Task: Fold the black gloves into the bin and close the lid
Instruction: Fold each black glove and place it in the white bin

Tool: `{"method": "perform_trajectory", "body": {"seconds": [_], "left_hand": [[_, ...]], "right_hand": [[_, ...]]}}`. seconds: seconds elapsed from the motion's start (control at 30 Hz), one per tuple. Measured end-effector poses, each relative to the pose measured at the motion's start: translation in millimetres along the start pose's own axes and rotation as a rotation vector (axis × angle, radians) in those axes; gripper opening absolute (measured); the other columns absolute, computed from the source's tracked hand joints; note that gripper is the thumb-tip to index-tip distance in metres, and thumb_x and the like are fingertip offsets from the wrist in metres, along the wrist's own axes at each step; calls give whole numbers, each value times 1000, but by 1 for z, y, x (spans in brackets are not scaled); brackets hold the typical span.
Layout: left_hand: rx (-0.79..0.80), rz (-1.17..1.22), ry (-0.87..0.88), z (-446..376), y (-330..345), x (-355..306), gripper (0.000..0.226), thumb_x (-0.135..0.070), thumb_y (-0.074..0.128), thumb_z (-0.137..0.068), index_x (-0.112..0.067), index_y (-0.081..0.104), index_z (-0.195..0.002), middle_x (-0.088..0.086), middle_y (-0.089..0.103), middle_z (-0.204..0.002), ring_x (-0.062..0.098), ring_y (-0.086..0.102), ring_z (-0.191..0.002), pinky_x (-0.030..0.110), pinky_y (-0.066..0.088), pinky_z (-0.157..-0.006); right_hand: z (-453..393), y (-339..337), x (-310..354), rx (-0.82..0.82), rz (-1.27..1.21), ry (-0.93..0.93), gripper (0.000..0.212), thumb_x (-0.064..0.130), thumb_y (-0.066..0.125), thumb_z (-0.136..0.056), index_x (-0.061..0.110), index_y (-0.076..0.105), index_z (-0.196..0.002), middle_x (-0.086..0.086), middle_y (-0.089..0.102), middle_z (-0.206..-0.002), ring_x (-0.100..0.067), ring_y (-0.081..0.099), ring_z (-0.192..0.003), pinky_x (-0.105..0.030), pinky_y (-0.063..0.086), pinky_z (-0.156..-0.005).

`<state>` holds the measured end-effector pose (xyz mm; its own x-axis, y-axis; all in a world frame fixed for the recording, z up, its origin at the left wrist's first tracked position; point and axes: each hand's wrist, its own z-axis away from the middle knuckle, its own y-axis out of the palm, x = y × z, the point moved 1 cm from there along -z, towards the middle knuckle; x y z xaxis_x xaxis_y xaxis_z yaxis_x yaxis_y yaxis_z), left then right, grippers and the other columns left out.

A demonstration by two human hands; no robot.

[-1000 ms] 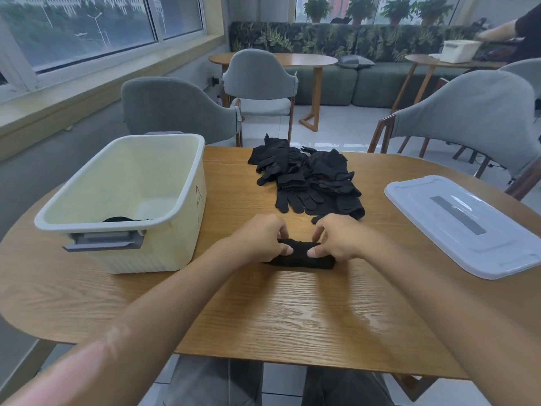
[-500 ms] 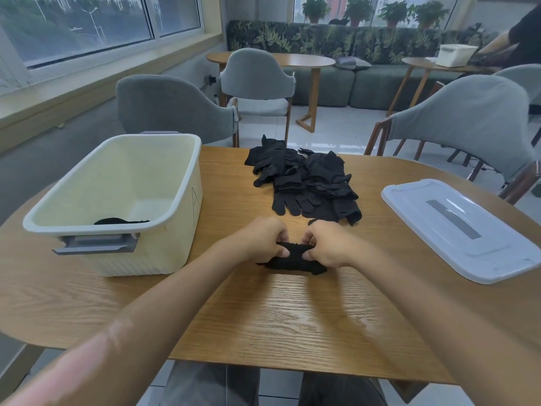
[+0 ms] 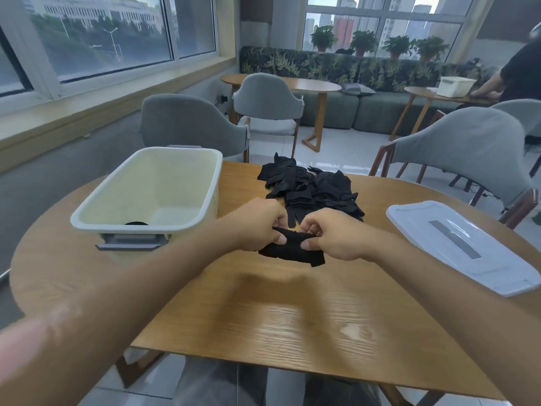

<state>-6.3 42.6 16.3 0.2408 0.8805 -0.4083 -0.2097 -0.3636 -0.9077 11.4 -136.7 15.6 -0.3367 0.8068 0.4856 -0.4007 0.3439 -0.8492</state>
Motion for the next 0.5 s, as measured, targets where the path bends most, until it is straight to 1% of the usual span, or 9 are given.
{"method": "perform_trajectory", "body": {"seconds": [0.1,0.17,0.23,0.27,0.33,0.37,0.4,0.43,0.5], "left_hand": [[-45,-2,13,17,-31,4,7,-24,70,-93,-24,65,-98,-7,63,-95,11,59,-89,18,39,-64],[-73,3,17,32,-52,8,7,-24,70,-94,-25,65,-99,-8,63,-94,12,61,-91,17,40,-65],[-110,-4,26,48,-71,12,8,-25,70,-93,-28,63,-97,-12,61,-90,11,60,-88,16,38,-63],[-126,-17,21,55,-79,15,9,-27,70,-93,-30,62,-96,-13,60,-90,10,60,-85,15,36,-62],[-158,-72,-3,68,-94,23,7,-31,68,-94,-34,61,-95,-17,61,-93,7,60,-80,14,35,-60],[-174,-84,-13,74,-100,29,6,-33,69,-94,-34,62,-94,-17,64,-94,7,63,-79,15,38,-59],[-189,-77,-15,79,-106,35,6,-33,69,-93,-34,64,-93,-16,65,-94,9,66,-79,19,45,-60],[-202,-63,-18,83,-111,42,5,-32,70,-92,-33,65,-92,-14,67,-93,11,68,-77,24,50,-62],[-227,-53,-37,92,-120,57,3,-28,71,-92,-30,68,-93,-13,68,-91,13,68,-74,26,51,-62]], "right_hand": [[0,-11,23,-39,23,-59,13,26,68,-94,25,65,-106,8,66,-100,-14,62,-94,-31,51,-82],[2,-19,42,-63,27,-111,11,27,68,-94,27,65,-104,10,66,-97,-12,63,-89,-26,48,-74],[2,-26,64,-78,48,-151,9,29,67,-94,29,65,-103,13,66,-94,-8,63,-84,-22,45,-67],[1,-29,75,-81,71,-168,9,29,66,-95,30,64,-103,14,65,-94,-8,63,-84,-23,47,-67],[-4,-32,94,-85,96,-201,11,31,66,-95,32,62,-105,16,63,-95,-15,68,-85,-32,56,-72],[-7,-32,104,-91,102,-218,11,31,66,-95,32,62,-105,16,63,-95,-18,69,-86,-36,58,-74],[-11,-32,113,-98,110,-237,11,31,66,-95,31,63,-106,16,62,-95,-18,68,-89,-35,56,-76],[-16,-32,121,-104,118,-258,12,30,66,-95,30,63,-106,16,62,-96,-15,66,-91,-31,53,-77],[-25,-28,139,-111,120,-299,11,28,65,-95,28,64,-106,15,62,-95,-7,61,-91,-24,48,-76]]}}
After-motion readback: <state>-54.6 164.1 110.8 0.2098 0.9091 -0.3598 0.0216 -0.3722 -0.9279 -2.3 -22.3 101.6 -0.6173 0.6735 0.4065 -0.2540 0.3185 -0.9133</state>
